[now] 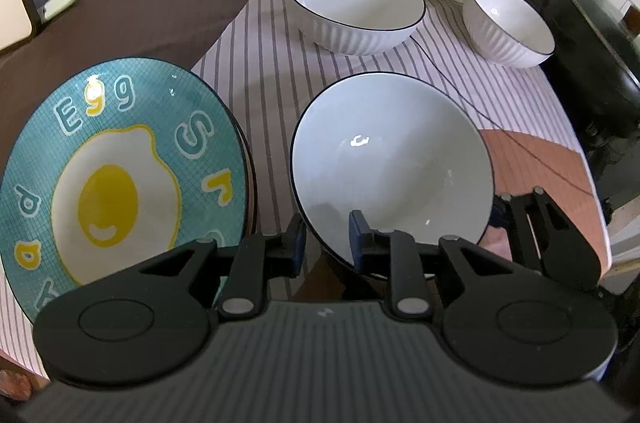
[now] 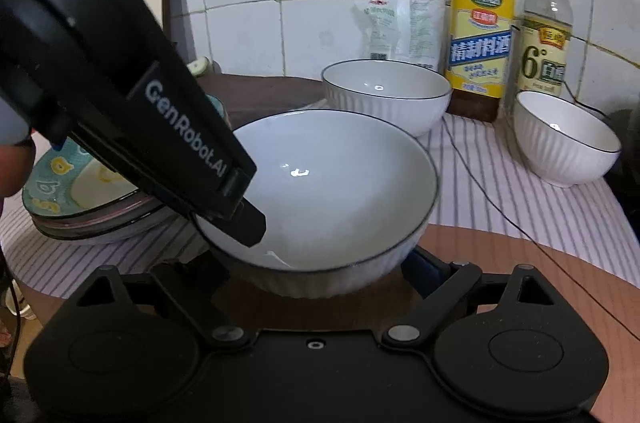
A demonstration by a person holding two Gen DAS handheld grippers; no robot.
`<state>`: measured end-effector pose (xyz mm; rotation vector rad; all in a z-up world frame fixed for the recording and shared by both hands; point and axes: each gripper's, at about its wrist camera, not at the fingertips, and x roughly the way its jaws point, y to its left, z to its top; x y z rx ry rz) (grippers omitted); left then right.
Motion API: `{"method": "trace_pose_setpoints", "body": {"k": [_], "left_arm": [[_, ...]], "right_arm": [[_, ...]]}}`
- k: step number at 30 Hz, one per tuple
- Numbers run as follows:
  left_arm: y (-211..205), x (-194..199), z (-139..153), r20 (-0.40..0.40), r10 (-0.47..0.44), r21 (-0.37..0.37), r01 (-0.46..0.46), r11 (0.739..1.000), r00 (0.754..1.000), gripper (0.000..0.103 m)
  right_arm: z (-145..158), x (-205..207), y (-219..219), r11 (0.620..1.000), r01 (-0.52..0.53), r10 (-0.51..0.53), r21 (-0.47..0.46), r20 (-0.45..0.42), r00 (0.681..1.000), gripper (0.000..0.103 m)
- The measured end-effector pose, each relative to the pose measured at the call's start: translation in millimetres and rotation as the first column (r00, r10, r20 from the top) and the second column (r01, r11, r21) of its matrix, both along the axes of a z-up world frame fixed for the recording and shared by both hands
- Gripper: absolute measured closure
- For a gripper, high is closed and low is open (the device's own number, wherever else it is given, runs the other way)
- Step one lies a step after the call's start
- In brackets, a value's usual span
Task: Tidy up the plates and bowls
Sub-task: 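Lift the white bowl and carry it beside the plate stack, then lower the bowl onto the striped mat and open both grippers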
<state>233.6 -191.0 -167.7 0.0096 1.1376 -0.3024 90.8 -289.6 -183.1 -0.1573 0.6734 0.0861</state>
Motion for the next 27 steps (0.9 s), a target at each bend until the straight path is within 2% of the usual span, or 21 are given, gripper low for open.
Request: {"method": "trace_pose_setpoints", "body": {"k": [3,7,15,19,27], "left_arm": [[3.3,-1.9,5.4,-0.001,-0.001,-0.016,0.001,1.000,1.000,0.080],[9.3,-7.6,18.9,0.016,-0.018,-0.026,0.019,0.999,1.000,0.080],[28.4,-18.1,59.0,0.078,-0.031,-0.070,0.037,0.997,0.996,0.076],[39.9,-16.4,80.5,0.131,-0.025,-0.086,0.037,0.996,0.991,0.073],[49.4,13.9,103.2,0.220,-0.002,-0.132,0.032,0.991,0.975,0.066]], "right_arm": [[8.5,-10.0,2.5,0.999,0.027,-0.027,-0.020,-0.008,1.000,0.009],[27.3,-29.9,3.5,0.999,0.047,-0.046,-0.022,0.033,0.998,0.009],[79.0,-52.7,-4.4,0.994,0.088,-0.093,0.059,0.100,0.991,0.009],[102.4,-48.5,-6.2,0.990,0.096,-0.105,0.102,0.084,0.991,0.009],[116.6,-9.7,-22.0,0.967,0.146,-0.154,0.209,0.023,0.988,0.015]]}}
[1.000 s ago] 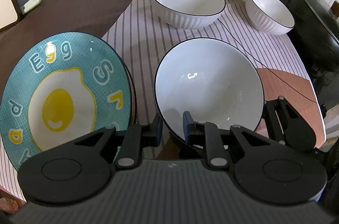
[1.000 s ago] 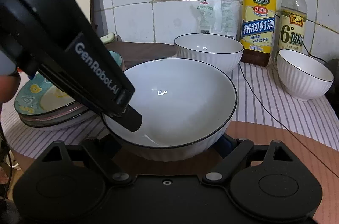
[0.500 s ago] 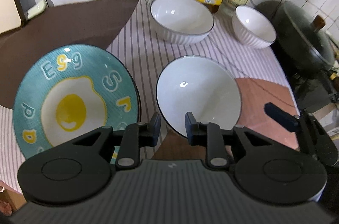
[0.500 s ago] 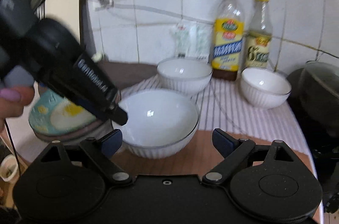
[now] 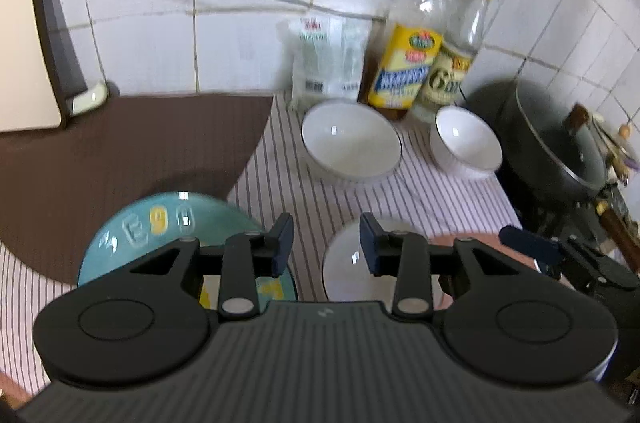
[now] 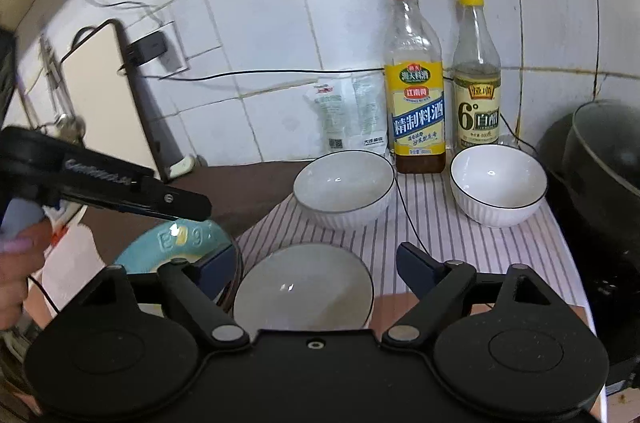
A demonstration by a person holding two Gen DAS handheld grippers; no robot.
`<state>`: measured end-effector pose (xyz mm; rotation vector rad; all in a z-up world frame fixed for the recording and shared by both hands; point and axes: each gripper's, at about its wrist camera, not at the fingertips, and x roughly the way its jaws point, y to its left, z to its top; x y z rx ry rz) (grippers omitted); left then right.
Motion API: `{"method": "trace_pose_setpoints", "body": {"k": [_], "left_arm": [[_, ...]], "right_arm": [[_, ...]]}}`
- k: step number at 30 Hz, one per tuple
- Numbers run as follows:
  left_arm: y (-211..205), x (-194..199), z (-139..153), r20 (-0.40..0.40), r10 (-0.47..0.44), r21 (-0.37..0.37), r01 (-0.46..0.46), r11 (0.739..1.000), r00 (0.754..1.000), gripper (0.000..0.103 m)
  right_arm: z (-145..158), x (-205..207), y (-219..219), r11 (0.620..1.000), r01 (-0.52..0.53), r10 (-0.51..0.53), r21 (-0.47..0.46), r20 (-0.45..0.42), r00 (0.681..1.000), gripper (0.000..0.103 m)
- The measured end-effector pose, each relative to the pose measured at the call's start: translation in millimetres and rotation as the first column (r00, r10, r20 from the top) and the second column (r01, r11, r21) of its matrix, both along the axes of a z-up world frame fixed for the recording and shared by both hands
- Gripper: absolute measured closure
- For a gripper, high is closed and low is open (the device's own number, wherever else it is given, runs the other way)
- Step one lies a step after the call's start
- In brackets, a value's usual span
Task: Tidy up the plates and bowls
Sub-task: 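Lower the bowl onto the striped mat and open both grippers, then move both grippers to the white bowl by the bottles and close them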
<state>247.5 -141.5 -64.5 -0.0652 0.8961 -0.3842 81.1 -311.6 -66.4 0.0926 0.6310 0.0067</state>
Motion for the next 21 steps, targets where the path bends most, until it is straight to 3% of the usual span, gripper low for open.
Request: {"method": "trace_pose_setpoints", "body": {"k": [9,13,21], "left_arm": [[-12.7,56.1,-23.0,-0.002,0.055,0.004,-0.055,0.998,0.999,0.053],[-24.3,77.2,-43.0,0.017,0.063,0.004,-0.063,0.998,0.998,0.050],[-49.4,116.6,-82.8,-0.044,0.041,0.038,-0.039,0.999,0.998,0.052]], "right_arm": [[-16.2,69.0,-50.1,0.968,0.097,-0.083,0.230,-0.071,0.994,0.026],[-30.3,97.7,-61.4,0.968,0.093,-0.077,0.234,-0.075,0.994,0.030],[-57.6,144.3,-81.7,0.961,0.141,-0.105,0.239,-0.159,0.982,0.047]]}}
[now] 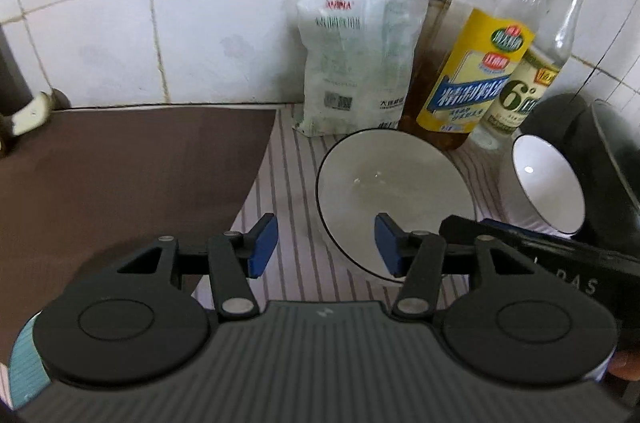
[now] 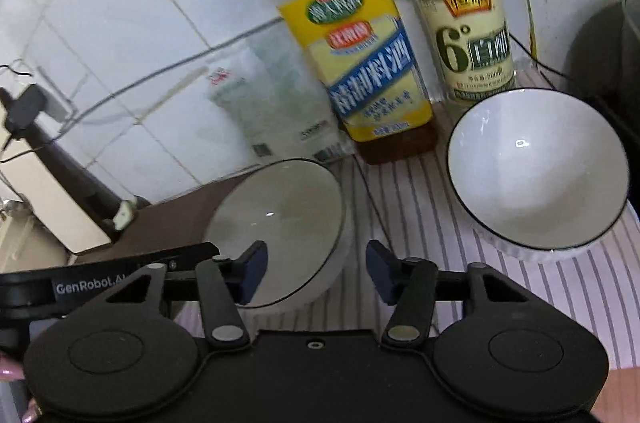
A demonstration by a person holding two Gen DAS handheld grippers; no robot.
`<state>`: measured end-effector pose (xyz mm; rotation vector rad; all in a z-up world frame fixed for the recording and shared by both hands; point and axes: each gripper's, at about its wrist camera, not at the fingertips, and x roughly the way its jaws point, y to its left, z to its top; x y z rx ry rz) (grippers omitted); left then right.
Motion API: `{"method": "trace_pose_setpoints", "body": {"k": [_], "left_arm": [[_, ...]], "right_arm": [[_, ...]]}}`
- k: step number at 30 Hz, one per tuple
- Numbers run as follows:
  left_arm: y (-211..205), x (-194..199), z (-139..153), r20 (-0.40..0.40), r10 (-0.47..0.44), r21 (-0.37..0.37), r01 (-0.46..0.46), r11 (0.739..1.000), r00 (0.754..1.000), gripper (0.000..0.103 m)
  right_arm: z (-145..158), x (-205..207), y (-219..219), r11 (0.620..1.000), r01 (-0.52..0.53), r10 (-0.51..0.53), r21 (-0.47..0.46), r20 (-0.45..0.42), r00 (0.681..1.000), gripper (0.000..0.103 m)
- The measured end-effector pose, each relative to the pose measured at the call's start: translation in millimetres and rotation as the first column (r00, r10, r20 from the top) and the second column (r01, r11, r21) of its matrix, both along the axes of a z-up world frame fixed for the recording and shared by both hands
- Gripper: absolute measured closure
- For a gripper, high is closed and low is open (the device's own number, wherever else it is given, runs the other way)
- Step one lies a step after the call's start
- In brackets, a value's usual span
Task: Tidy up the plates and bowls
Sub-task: 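Move both grippers to the white bowl by the bottles and close them, then lift the second bowl and carry it over the first bowl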
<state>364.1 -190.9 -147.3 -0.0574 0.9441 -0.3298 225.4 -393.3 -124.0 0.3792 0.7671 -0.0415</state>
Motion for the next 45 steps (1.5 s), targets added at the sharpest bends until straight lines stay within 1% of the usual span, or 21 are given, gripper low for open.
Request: {"method": "trace_pose_setpoints", "body": {"k": [2,3,4,5,6,8,10,14,18,24,28,33,36,41,45], "left_arm": [[-0.7,4.6,-7.0,-0.021,0.000,0.008,0.000,1.000,1.000,0.056],[-0.5,6.1,-10.0,-0.030,-0.001,0.006,0.001,1.000,1.000,0.060],[-1.3,7.6,-12.5,-0.035,-0.001,0.004,0.001,1.000,0.999,0.066],[-1.5,8.5,-14.3,-0.038,-0.004,0.004,0.004,1.000,0.999,0.070],[-1.7,8.4,-16.2,-0.039,-0.010,0.002,0.010,1.000,0.999,0.072],[-2.4,7.4,-17.4,-0.039,-0.022,-0.012,0.022,1.000,0.999,0.081],[-5.1,6.5,-16.9,-0.045,-0.033,-0.014,0.032,0.999,0.998,0.085],[-8.1,3.8,-15.7,-0.027,-0.029,-0.001,0.029,1.000,0.999,0.085],[-6.0,3.1,-14.9,-0.035,-0.018,-0.017,0.018,1.000,0.999,0.085],[-5.2,-5.3,-8.3,-0.048,-0.020,-0.010,0.020,1.000,0.999,0.087],[0.0,-19.7,7.1,-0.040,-0.030,-0.024,0.029,0.999,0.999,0.087],[7.9,-42.4,37.4,-0.010,-0.046,-0.055,0.046,0.997,0.999,0.087],[13.2,-58.6,53.2,-0.014,-0.048,-0.068,0.047,0.997,0.999,0.087],[22.5,-87.5,73.0,-0.009,-0.054,-0.055,0.053,0.997,0.999,0.087],[29.7,-110.8,81.9,-0.005,-0.054,-0.036,0.054,0.998,0.999,0.087]], "right_arm": [[-5.0,6.4,-3.1,1.000,0.003,-0.003,0.001,-0.012,1.000,0.059],[-7.0,8.9,-4.0,1.000,0.004,-0.004,0.003,-0.022,1.000,0.063],[-8.6,10.2,-4.3,1.000,0.005,-0.005,0.003,-0.027,1.000,0.070],[-9.8,11.5,-4.8,1.000,0.007,-0.007,0.002,-0.028,1.000,0.078],[-11.7,12.7,-5.5,1.000,0.009,-0.009,0.003,-0.032,0.999,0.079],[-12.7,13.6,-6.3,1.000,0.014,-0.014,0.013,-0.032,0.999,0.079],[-12.4,13.9,-6.0,1.000,0.015,-0.015,0.011,-0.033,0.999,0.081],[-13.5,15.8,-7.2,0.999,0.032,-0.031,0.022,-0.039,0.999,0.081],[-17.9,19.1,-8.4,0.999,0.042,-0.041,0.032,-0.044,0.998,0.082],[-16.7,16.2,1.0,0.997,0.074,-0.074,0.003,-0.047,0.996,0.086],[-6.7,1.9,5.4,0.997,0.079,-0.078,0.019,-0.019,0.997,0.086],[17.8,-23.5,11.8,0.995,0.083,-0.085,0.045,0.031,0.996,0.086],[30.6,-40.6,16.4,0.995,0.082,-0.086,0.063,0.058,0.995,0.086],[48.4,-69.7,31.9,0.997,0.057,-0.061,0.053,0.080,0.995,0.086],[52.8,-89.0,40.8,0.998,0.036,-0.041,0.055,0.088,0.995,0.086]]}}
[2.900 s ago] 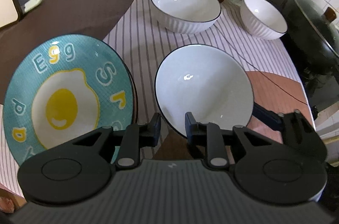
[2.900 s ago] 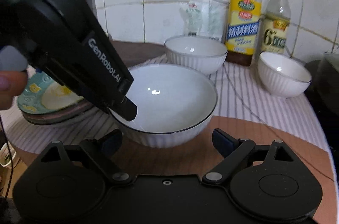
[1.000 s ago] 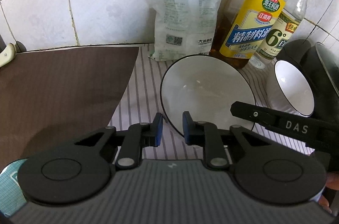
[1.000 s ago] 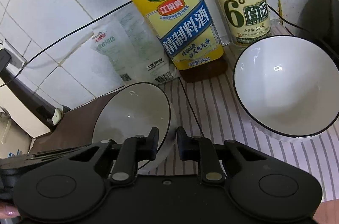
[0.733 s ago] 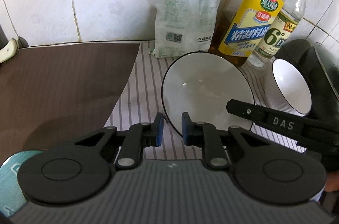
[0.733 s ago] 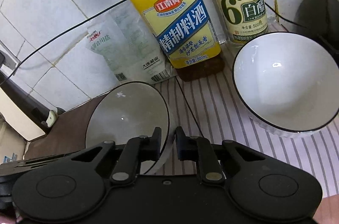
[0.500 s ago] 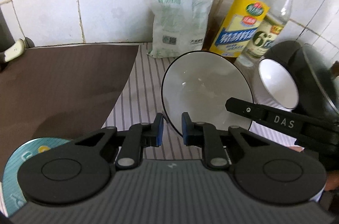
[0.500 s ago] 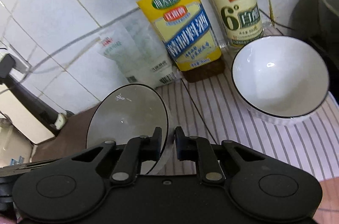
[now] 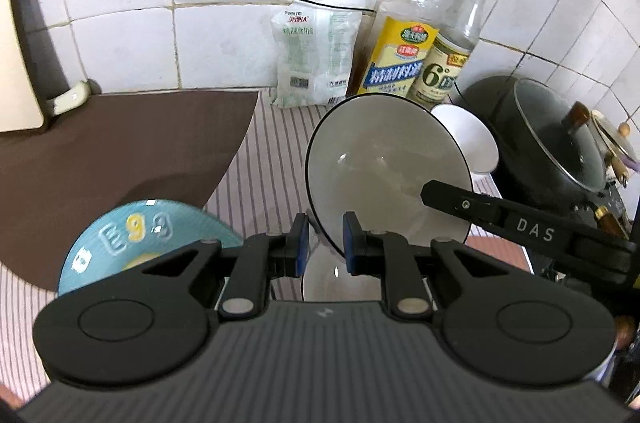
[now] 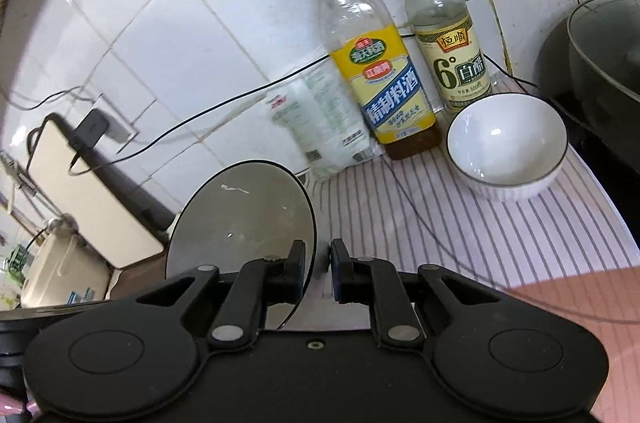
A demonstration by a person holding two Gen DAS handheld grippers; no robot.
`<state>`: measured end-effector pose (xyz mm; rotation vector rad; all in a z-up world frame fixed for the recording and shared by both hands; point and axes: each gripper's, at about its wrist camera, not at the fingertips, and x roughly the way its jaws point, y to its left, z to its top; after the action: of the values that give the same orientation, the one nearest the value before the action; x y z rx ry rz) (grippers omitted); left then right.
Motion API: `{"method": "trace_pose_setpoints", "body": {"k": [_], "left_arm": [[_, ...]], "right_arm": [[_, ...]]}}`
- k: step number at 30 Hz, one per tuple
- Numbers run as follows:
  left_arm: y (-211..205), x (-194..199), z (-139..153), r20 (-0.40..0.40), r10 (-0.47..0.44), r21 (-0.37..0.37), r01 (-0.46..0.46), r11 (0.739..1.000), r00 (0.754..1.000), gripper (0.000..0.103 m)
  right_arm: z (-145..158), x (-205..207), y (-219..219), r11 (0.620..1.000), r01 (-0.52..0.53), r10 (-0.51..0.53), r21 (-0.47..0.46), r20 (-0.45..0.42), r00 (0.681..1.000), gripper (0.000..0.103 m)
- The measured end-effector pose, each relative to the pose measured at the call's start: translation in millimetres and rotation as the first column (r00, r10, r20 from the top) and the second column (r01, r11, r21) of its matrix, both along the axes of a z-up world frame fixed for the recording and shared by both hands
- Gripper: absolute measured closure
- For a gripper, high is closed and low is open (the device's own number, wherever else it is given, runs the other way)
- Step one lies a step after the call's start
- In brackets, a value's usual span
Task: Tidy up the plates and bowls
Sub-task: 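Lift the second bowl and carry it over the first bowl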
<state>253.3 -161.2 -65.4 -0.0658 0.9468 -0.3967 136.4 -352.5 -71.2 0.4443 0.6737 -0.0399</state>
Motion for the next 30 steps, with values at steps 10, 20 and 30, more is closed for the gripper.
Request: {"method": "trace_pose_setpoints", "body": {"k": [10,20,30], "left_arm": [[-3.9,-34.3,-16.8,-0.031,-0.030,0.024,0.031,0.999,0.999,0.087],[-13.5,-38.1,-50.6,-0.086,-0.025,0.065,0.030,0.997,0.996,0.087],[-16.8,-34.7,-62.9,-0.105,-0.032,0.124,0.045,0.991,0.994,0.087]], "right_arm": [[-17.7,-44.2,0.0,1.000,-0.002,0.002,0.003,0.036,0.999,0.086],[-44.3,-54.9,1.4,0.998,0.007,-0.004,-0.065,0.043,0.999,0.086],[-56.5,-47.8,18.5,0.968,-0.061,0.068,-0.243,0.021,0.997,0.086]]}}
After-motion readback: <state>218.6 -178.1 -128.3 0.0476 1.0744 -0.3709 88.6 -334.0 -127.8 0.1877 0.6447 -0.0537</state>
